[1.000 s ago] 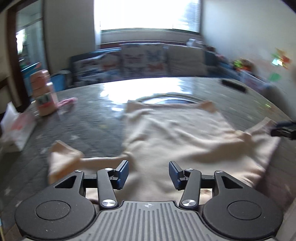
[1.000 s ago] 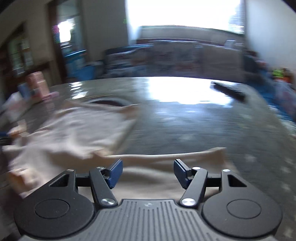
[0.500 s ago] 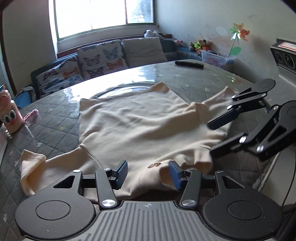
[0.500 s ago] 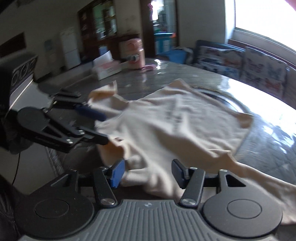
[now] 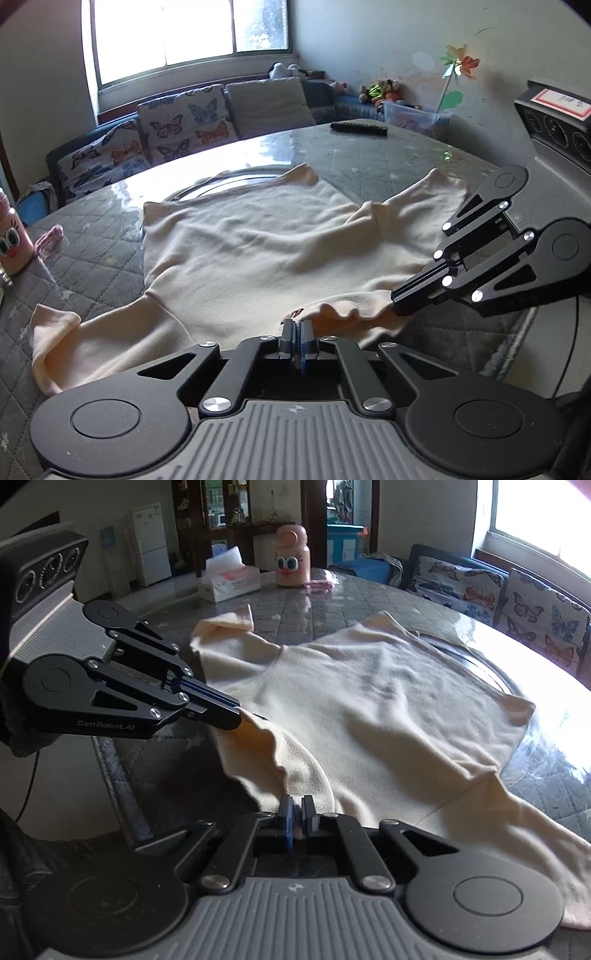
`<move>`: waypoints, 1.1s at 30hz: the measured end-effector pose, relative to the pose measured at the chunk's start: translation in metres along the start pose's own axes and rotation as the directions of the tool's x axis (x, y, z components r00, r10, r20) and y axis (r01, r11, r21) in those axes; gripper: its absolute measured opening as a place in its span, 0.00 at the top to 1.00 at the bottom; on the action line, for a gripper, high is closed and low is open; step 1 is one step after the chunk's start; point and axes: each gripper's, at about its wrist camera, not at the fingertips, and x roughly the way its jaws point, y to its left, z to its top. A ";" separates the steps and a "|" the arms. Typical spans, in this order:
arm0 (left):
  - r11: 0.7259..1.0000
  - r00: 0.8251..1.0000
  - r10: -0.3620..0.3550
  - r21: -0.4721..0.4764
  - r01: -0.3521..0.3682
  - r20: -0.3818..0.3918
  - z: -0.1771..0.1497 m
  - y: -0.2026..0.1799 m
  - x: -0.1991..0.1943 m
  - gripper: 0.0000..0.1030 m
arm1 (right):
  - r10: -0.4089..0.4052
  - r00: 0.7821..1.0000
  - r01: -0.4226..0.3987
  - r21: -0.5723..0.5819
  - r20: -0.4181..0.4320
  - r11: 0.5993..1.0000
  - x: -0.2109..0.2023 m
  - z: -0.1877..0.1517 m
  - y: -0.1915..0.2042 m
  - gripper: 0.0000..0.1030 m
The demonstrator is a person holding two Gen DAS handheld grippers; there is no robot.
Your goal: Fold clothes
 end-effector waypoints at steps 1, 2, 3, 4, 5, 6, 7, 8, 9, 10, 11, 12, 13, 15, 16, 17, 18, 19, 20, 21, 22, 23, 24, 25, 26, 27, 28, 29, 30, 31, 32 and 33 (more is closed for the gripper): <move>1.000 1.000 -0.007 0.007 0.007 0.002 0.000 -0.001 -0.003 0.98 | 0.011 1.000 -0.011 -0.005 0.003 1.000 -0.004 0.001 0.000 0.98; 1.000 1.000 -0.013 0.015 0.013 0.000 0.000 -0.002 -0.004 0.98 | 0.025 1.000 -0.025 -0.019 0.004 1.000 -0.008 0.001 0.002 0.98; 1.000 1.000 -0.017 0.019 0.017 -0.007 -0.001 -0.002 -0.004 0.98 | 0.035 0.999 -0.034 -0.032 0.002 0.999 -0.010 0.001 0.004 0.98; 1.000 1.000 -0.021 0.020 0.021 -0.019 -0.002 -0.002 -0.002 0.98 | 0.041 0.999 -0.041 -0.040 -0.006 0.998 -0.010 0.000 0.006 0.98; 0.999 0.999 -0.025 0.020 0.026 -0.031 -0.003 -0.001 -0.001 0.98 | 0.049 0.999 -0.050 -0.048 -0.018 0.998 -0.009 -0.002 0.007 0.98; 0.999 0.999 -0.029 0.019 0.030 -0.043 -0.005 -0.001 0.001 0.97 | 0.058 0.998 -0.059 -0.050 -0.030 0.997 -0.008 -0.003 0.007 0.98; 0.999 0.998 -0.034 0.014 0.035 -0.055 -0.005 0.001 0.003 0.97 | 0.067 0.997 -0.069 -0.046 -0.042 0.997 -0.006 -0.004 0.006 0.98; 0.999 0.997 -0.044 0.008 0.045 -0.065 -0.002 0.003 0.004 0.95 | 0.078 0.996 -0.080 -0.038 -0.052 0.996 -0.005 -0.005 0.005 0.97; 0.999 0.997 -0.050 0.008 0.051 -0.065 -0.002 0.004 0.003 0.94 | 0.097 0.994 -0.098 -0.027 -0.058 0.995 -0.005 -0.005 0.003 0.96; 0.998 0.997 -0.053 0.016 0.054 -0.058 0.000 0.005 0.001 0.94 | 0.110 0.992 -0.111 -0.022 -0.059 0.994 -0.007 -0.005 0.002 0.96; 0.998 0.998 -0.052 0.024 0.053 -0.047 0.002 0.007 -0.002 0.94 | 0.112 0.992 -0.114 -0.025 -0.052 0.993 -0.011 -0.003 0.000 0.94; 0.998 0.998 -0.047 0.029 0.048 -0.035 0.005 0.009 -0.005 0.93 | 0.110 0.993 -0.111 -0.024 -0.040 0.993 -0.015 0.000 -0.003 0.92; 0.999 0.999 -0.039 0.028 0.040 -0.022 0.008 0.011 -0.007 0.93 | 0.101 0.995 -0.102 -0.016 -0.027 0.995 -0.019 0.002 -0.008 0.92; 1.000 1.000 -0.016 0.013 0.016 0.001 0.016 0.019 -0.009 0.93 | 0.065 0.998 -0.065 0.005 0.002 0.998 -0.024 0.009 -0.020 0.91; 1.000 1.000 0.002 0.001 -0.002 0.009 0.021 0.023 -0.007 0.92 | 0.033 0.999 -0.033 0.015 0.016 0.999 -0.023 0.012 -0.027 0.91; 1.000 1.000 0.023 -0.014 -0.022 0.014 0.026 0.029 -0.003 0.91 | 0.003 1.000 -0.004 0.030 0.029 1.000 -0.022 0.015 -0.034 0.90; 0.999 0.999 0.038 -0.036 -0.038 0.016 0.030 0.034 0.002 0.91 | -0.019 0.999 0.017 0.053 0.036 0.998 -0.018 0.018 -0.043 0.90; 0.997 0.999 0.051 -0.059 -0.050 0.016 0.034 0.040 0.007 0.91 | -0.037 0.999 0.033 0.080 0.039 0.996 -0.013 0.021 -0.051 0.90; 0.994 0.998 0.057 -0.090 -0.056 0.011 0.038 0.047 0.015 0.91 | -0.056 0.998 0.051 0.102 0.040 0.993 -0.008 0.024 -0.060 0.90; 0.991 0.998 0.064 -0.118 -0.063 0.005 0.041 0.053 0.022 0.91 | -0.075 0.996 0.070 0.118 0.037 0.991 -0.003 0.025 -0.067 0.90; 0.988 0.997 0.073 -0.138 -0.073 0.000 0.043 0.059 0.030 0.91 | -0.088 0.996 0.083 0.128 0.033 0.988 0.002 0.025 -0.072 0.89; 0.984 0.996 0.084 -0.157 -0.084 -0.007 0.045 0.065 0.038 0.91 | -0.098 0.995 0.093 0.143 0.025 0.985 0.008 0.026 -0.079 0.89; 0.980 0.995 0.095 -0.174 -0.096 -0.016 0.046 0.070 0.046 0.91 | -0.105 0.994 0.100 0.156 0.018 0.983 0.012 0.026 -0.085 0.89; 0.976 0.995 0.099 -0.194 -0.103 -0.027 0.046 0.076 0.053 0.91 | -0.114 0.993 0.110 0.166 0.011 0.980 0.017 0.024 -0.090 0.89; 0.971 0.994 0.101 -0.212 -0.107 -0.038 0.046 0.081 0.060 0.91 | -0.126 0.992 0.124 0.177 0.001 0.976 0.022 0.022 -0.095 0.89; 0.967 0.993 0.105 -0.227 -0.113 -0.049 0.045 0.086 0.066 0.91 | -0.133 0.991 0.132 0.186 -0.008 0.974 0.025 0.020 -0.100 0.89; 0.965 0.991 0.117 -0.230 -0.127 -0.058 0.044 0.089 0.070 0.91 | -0.138 0.990 0.138 0.194 -0.013 0.971 0.026 0.018 -0.103 0.89; 0.961 0.989 0.134 -0.233 -0.147 -0.069 0.042 0.093 0.073 0.91 | -0.144 0.989 0.146 0.200 -0.023 0.969 0.028 0.015 -0.107 0.89; 0.957 0.986 0.146 -0.240 -0.162 -0.080 0.040 0.097 0.077 0.91 | -0.149 0.988 0.153 0.205 -0.034 0.967 0.028 0.012 -0.110 0.89; 0.953 0.984 0.157 -0.249 -0.175 -0.089 0.038 0.102 0.078 0.91 | -0.148 0.988 0.152 0.212 -0.039 0.965 0.028 0.009 -0.113 0.89; 0.947 0.981 0.169 -0.260 -0.190 -0.100 0.035 0.107 0.079 0.91 | -0.144 0.989 0.149 0.217 -0.040 0.965 0.027 0.007 -0.115 0.89; 0.941 0.978 0.178 -0.270 -0.202 -0.110 0.032 0.112 0.079 0.91 | -0.142 0.989 0.147 0.220 -0.040 0.964 0.026 0.007 -0.117 0.89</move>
